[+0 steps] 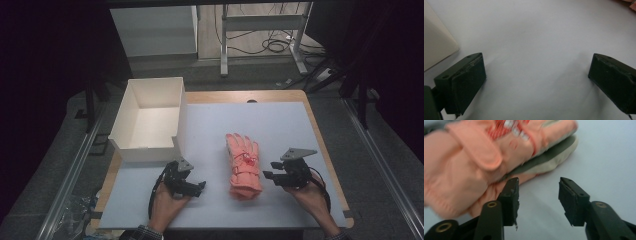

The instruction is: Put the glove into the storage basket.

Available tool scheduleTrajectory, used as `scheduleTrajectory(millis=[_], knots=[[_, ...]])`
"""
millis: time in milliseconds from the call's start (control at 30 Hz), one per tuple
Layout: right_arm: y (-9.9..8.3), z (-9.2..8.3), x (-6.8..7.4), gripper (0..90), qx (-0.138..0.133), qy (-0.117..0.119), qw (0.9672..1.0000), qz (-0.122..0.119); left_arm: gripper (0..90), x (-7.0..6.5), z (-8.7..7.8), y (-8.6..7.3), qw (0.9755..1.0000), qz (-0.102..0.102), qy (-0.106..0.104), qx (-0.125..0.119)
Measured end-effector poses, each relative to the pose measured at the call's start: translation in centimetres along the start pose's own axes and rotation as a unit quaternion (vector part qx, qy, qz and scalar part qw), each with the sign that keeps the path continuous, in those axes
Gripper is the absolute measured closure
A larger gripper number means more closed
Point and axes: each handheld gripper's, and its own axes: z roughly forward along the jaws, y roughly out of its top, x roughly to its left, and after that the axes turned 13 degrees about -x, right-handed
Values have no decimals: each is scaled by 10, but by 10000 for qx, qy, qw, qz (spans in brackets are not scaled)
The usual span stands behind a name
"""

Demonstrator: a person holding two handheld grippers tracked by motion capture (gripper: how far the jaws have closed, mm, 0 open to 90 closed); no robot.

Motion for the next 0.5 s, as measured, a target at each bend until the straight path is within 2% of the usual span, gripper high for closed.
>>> scheduleTrajectory(millis=[100,233,400,500], knots=[[-13,-1,6,613,-7,112,9999,-16,11,0,0,0,10000,-1,1,0],[-21,-3,14,724,-6,261,9997,21,11,0,0,0,10000,2,5,-7],[-28,2,26,762,124,459,9989,-14,11,0,0,0,10000,-3,-3,-2],[-29,6,31,765,137,485,9987,-52,11,0,0,0,10000,-9,-9,3]])
